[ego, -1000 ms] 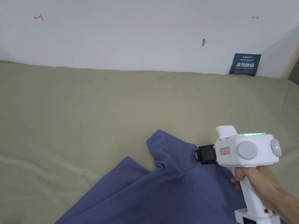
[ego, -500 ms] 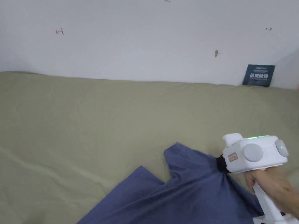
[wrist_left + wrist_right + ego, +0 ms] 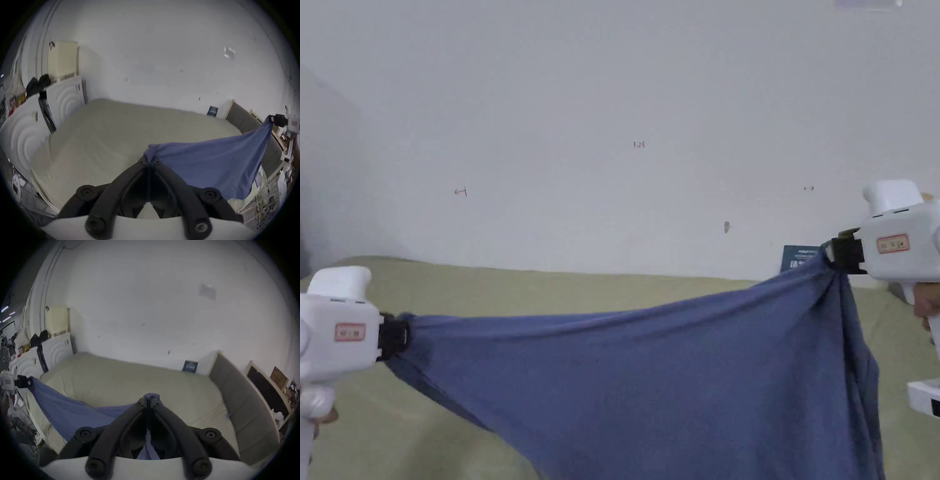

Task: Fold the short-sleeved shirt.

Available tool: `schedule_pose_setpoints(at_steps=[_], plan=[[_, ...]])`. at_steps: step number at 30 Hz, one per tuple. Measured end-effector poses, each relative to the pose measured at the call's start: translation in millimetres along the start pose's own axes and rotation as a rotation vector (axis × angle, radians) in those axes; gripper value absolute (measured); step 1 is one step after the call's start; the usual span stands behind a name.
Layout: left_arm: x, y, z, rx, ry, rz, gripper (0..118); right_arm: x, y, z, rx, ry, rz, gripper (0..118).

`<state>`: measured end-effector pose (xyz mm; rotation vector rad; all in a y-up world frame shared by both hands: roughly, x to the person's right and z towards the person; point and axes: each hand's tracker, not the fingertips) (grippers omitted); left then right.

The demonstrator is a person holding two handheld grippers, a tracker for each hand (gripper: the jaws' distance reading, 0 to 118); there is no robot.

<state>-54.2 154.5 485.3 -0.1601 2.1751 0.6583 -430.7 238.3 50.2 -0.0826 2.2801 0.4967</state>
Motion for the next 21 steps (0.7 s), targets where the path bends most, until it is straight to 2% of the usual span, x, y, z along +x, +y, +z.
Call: schedule_pose_setpoints(at_steps=[6,8,11,21], plan=[[38.6,81.5,20.7,0.06,-0.004,-0.02,0,23.6,31.6,56.7,0.105,-0.07,-0.055,4],[49.4,100.1,25.4,0.076,0.002,-0.031,0,24.4,38.3,63.7,0.121,-0.08,-0.048,4],[62.3,121.1,31.4,0.12,0.054,-0.077,0,23.4,48.4,66.4,0.145,-0.099,-0.043,4],[68.1,154.4,21.7,0.162,0.115,-0.068,0,20.3,76.2,37.8,0.178,-0.097,-0.04,4]])
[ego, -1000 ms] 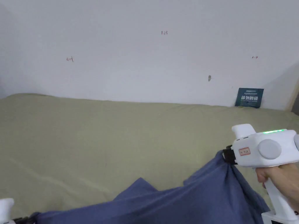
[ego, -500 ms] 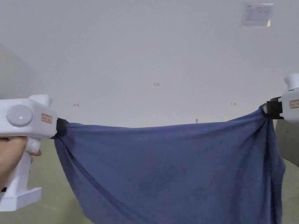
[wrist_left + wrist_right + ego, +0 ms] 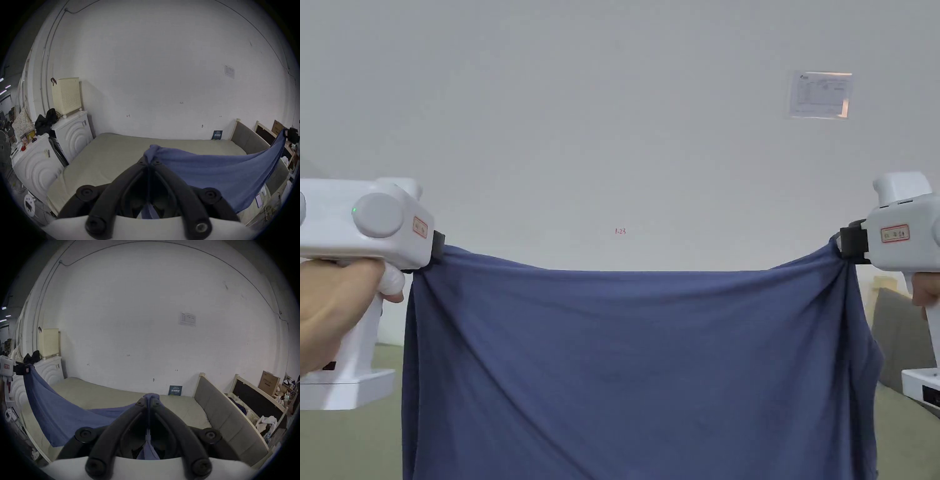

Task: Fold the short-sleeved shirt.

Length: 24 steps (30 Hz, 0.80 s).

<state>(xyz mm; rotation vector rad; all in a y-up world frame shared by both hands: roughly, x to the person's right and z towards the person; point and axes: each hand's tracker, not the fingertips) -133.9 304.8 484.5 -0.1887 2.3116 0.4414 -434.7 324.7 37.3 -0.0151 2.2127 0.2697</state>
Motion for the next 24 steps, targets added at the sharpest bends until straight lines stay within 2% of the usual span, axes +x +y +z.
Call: schedule_pose_setpoints(at_steps=[7,10,13,24], plan=[[14.0,24.7,-33.5,0.012,0.037,-0.029,0,8.4,32.4,-50.1,0.008,-0.02,0.0,4],[23.4,43.4,-51.5,0.028,0.053,-0.031,0,15.2,51.9,-70.7,0.019,-0.026,-0.035,4],[33.6,63.3,-71.5,0.048,0.06,-0.025,0,15.3,71.4,-92.2,0.023,-0.062,0.017,4],[74.9,101.6,-151.2,0.092,0.115,-0.051,0,26.6,105.6,-175.6,0.043,-0.101,0.048,4]])
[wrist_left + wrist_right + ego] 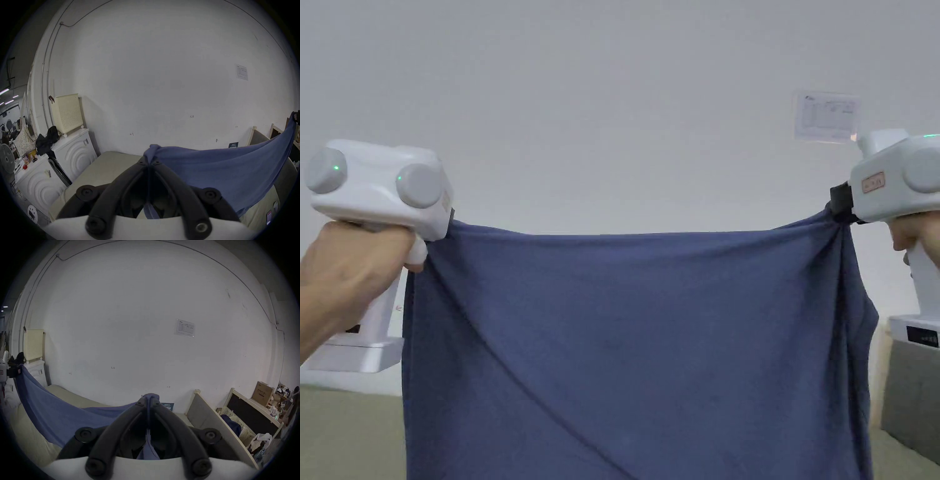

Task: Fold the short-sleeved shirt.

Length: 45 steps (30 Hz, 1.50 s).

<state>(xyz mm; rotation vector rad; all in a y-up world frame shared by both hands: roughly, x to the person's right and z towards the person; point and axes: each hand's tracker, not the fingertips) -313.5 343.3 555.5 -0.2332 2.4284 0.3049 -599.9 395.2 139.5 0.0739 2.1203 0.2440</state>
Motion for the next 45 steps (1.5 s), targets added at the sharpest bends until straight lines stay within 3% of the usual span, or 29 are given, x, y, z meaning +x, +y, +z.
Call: schedule_pose_setpoints(at_steps=[11,15,19,24,31,34,39,41,45], plan=[[24.4,-55.9,-89.4,-0.037,0.032,0.001,0,-20.6,-74.2,-91.0,-0.064,-0.024,-0.018,4],[27.4,-105.7,-118.3,-0.102,0.03,-0.015,0,-33.9,-128.3,-104.5,-0.138,0.0,-0.016,4],[27.3,-160.9,-134.2,-0.191,0.003,-0.034,0,-42.3,-198.8,-91.6,-0.239,0.034,-0.066,4],[14.0,-241.2,-112.9,-0.271,-0.042,-0.066,0,-50.3,-288.7,-32.9,-0.338,0.077,-0.033,4],[-17.2,-343.8,-18.0,-0.352,-0.089,-0.123,0,-60.0,-390.5,97.2,-0.424,0.131,-0.008,4],[-37.3,-386.2,13.8,-0.391,-0.109,-0.129,0,-58.0,-430.6,154.7,-0.474,0.153,-0.069,4],[-65.4,-445.1,86.1,-0.43,-0.142,-0.086,0,-59.5,-471.0,234.2,-0.502,0.149,-0.076,4],[-76.1,-465.7,114.7,-0.445,-0.152,-0.068,0,-56.9,-481.7,263.5,-0.51,0.151,-0.137,4],[-98.6,-492.4,152.5,-0.462,-0.155,-0.017,0,-55.6,-497.6,305.3,-0.527,0.148,-0.165,4]])
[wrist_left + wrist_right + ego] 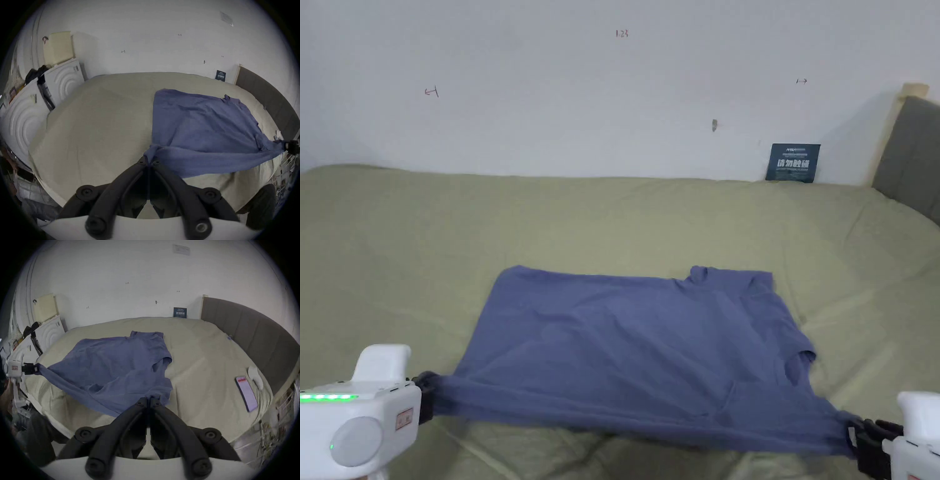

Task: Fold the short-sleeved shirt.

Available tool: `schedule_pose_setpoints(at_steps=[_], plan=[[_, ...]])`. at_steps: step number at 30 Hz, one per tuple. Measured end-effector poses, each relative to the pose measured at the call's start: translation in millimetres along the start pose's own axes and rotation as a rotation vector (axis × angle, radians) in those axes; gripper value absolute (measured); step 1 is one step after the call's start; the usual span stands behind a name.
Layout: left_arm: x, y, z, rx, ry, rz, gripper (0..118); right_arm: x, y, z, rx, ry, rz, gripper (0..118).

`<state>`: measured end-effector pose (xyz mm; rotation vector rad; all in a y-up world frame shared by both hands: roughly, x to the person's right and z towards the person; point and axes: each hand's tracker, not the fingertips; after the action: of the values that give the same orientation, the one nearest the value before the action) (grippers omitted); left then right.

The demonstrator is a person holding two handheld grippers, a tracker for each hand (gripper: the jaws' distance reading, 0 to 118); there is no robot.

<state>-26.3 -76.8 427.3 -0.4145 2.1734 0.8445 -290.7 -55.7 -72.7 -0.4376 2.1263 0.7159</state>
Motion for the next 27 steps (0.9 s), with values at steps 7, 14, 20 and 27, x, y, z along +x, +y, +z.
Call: schedule_pose_setpoints(at_steps=[7,14,20,27], plan=[[-12.8,-36.1,13.9,-0.041,-0.016,0.01,0,-1.5,-29.0,6.0,-0.037,0.005,-0.01,4],[-8.4,-45.5,2.6,-0.09,-0.043,0.013,16,8.7,-29.5,-11.2,-0.061,0.017,-0.038,38],[-6.6,-45.2,19.0,-0.067,-0.073,0.049,114,10.6,-22.3,-13.4,-0.06,0.028,-0.064,79],[-0.3,-38.1,49.2,0.055,-0.012,0.053,0,0.3,-20.1,1.1,0.027,-0.013,-0.043,1]])
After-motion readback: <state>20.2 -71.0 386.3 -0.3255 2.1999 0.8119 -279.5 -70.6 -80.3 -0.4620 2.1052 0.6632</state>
